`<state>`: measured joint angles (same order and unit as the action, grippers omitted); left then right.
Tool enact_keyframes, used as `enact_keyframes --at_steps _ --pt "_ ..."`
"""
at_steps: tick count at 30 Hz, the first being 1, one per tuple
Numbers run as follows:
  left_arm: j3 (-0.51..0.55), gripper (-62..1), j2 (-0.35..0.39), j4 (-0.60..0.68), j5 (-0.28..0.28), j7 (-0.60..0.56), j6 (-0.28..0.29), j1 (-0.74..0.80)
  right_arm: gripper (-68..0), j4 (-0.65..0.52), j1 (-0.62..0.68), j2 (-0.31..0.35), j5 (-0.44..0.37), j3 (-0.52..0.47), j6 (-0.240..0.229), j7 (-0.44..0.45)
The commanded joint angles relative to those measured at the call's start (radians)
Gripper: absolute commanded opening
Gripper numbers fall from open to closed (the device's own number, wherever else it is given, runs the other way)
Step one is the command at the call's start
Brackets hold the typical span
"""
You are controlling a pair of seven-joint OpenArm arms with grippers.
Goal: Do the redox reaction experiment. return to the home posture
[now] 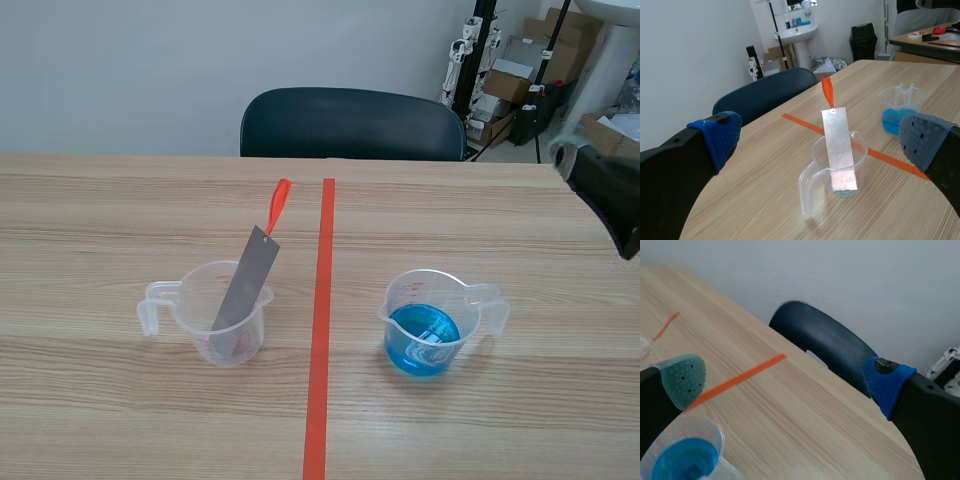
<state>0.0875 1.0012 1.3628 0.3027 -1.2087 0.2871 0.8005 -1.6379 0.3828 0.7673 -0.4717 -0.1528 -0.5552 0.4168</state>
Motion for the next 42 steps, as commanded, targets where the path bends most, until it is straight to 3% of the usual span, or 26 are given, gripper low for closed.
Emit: enact_keyframes --at_steps 1,5,7,11,17,28,37,42 --pt "0.005 1.4 -0.029 0.039 0.008 0.008 -0.021 -0.006 0.4 -0.059 0.004 0.0 -0.007 -0.011 0.039 -0.034" --pt "0.006 1.4 -0.084 0.064 0.007 0.018 -0.093 -0.006 0.4 -0.145 0.06 -0.024 -0.004 -0.04 0.178 -0.126" --pt "0.018 1.4 -0.114 0.07 -0.008 0.021 -0.099 -0.006 0.4 -0.19 0.086 -0.031 0.005 -0.047 0.225 -0.144" --pt "0.048 1.4 -0.178 0.072 -0.044 0.025 -0.098 -0.006 0.4 -0.293 0.134 -0.031 0.031 -0.047 0.269 -0.194" --pt "0.07 1.4 -0.272 0.072 -0.142 0.024 -0.098 -0.005 0.4 -0.424 0.2 -0.031 0.031 -0.047 0.337 -0.232" --pt "0.072 1.4 -0.319 0.105 -0.204 0.059 -0.11 -0.005 0.4 -0.492 0.299 -0.002 0.057 0.007 0.347 -0.231" --pt "0.072 1.4 -0.316 0.106 -0.209 0.084 -0.11 -0.006 0.4 -0.51 0.338 0.054 0.068 0.043 0.359 -0.198" --pt "0.072 1.4 -0.316 0.105 -0.243 0.092 -0.114 -0.006 0.4 -0.543 0.338 0.061 0.068 0.043 0.41 -0.206"
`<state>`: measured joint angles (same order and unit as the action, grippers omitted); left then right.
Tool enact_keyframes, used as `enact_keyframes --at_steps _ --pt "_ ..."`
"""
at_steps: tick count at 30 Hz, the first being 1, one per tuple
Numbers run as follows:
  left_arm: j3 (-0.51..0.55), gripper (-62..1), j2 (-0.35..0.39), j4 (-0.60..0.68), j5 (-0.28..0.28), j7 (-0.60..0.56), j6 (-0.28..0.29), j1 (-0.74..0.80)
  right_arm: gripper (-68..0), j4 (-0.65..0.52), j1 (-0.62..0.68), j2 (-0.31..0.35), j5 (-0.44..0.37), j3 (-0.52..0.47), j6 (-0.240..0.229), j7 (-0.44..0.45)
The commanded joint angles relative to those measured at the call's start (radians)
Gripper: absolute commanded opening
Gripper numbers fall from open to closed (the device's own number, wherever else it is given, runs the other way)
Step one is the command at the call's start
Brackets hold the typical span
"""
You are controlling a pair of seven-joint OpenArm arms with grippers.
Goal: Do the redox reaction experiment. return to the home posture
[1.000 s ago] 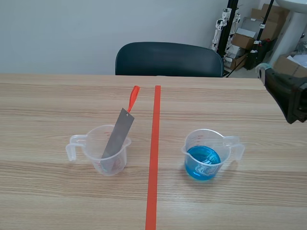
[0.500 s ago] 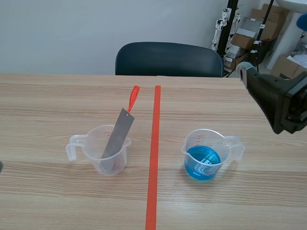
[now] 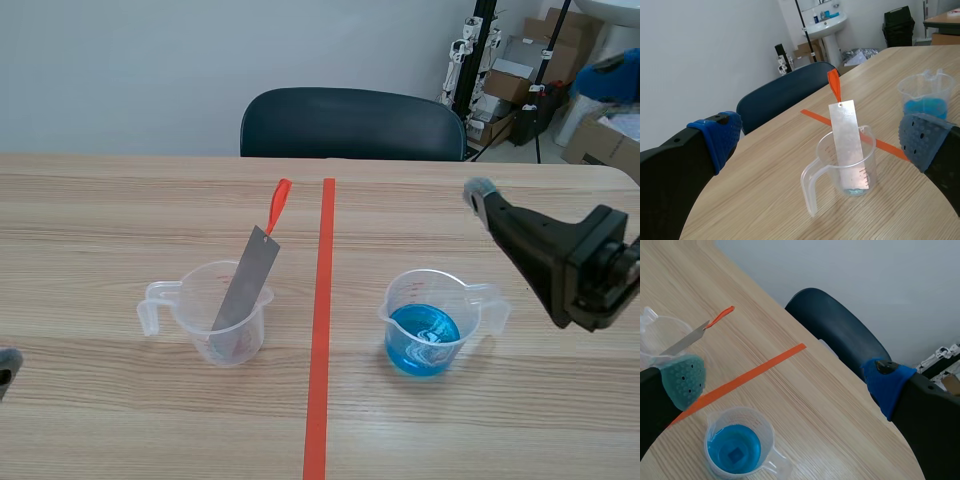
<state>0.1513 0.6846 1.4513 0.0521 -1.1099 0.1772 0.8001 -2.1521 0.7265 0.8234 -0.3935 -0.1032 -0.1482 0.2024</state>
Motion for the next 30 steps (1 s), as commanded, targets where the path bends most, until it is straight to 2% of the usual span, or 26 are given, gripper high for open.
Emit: enact_keyframes --at_steps 1,8,13,24,30 --pt "0.008 1.4 0.0 0.017 0.008 -0.002 -0.004 -0.005 0.4 -0.036 -0.006 0.005 -0.01 -0.007 0.003 0.001" --pt "0.008 1.4 0.001 0.017 -0.001 0.011 -0.004 -0.009 0.4 -0.051 -0.006 0.002 -0.01 -0.007 0.002 -0.009" --pt "0.008 1.4 0.009 0.017 -0.082 0.034 -0.004 -0.042 0.4 -0.051 -0.006 0.002 -0.01 -0.007 0.002 -0.009" --pt "0.008 1.4 0.088 0.017 -0.109 0.082 -0.003 -0.123 0.4 -0.051 -0.006 0.002 -0.01 -0.007 0.002 -0.005" --pt "0.008 1.4 0.098 0.017 -0.124 0.083 -0.003 -0.125 0.4 -0.051 -0.006 0.002 -0.01 -0.007 0.002 -0.005"
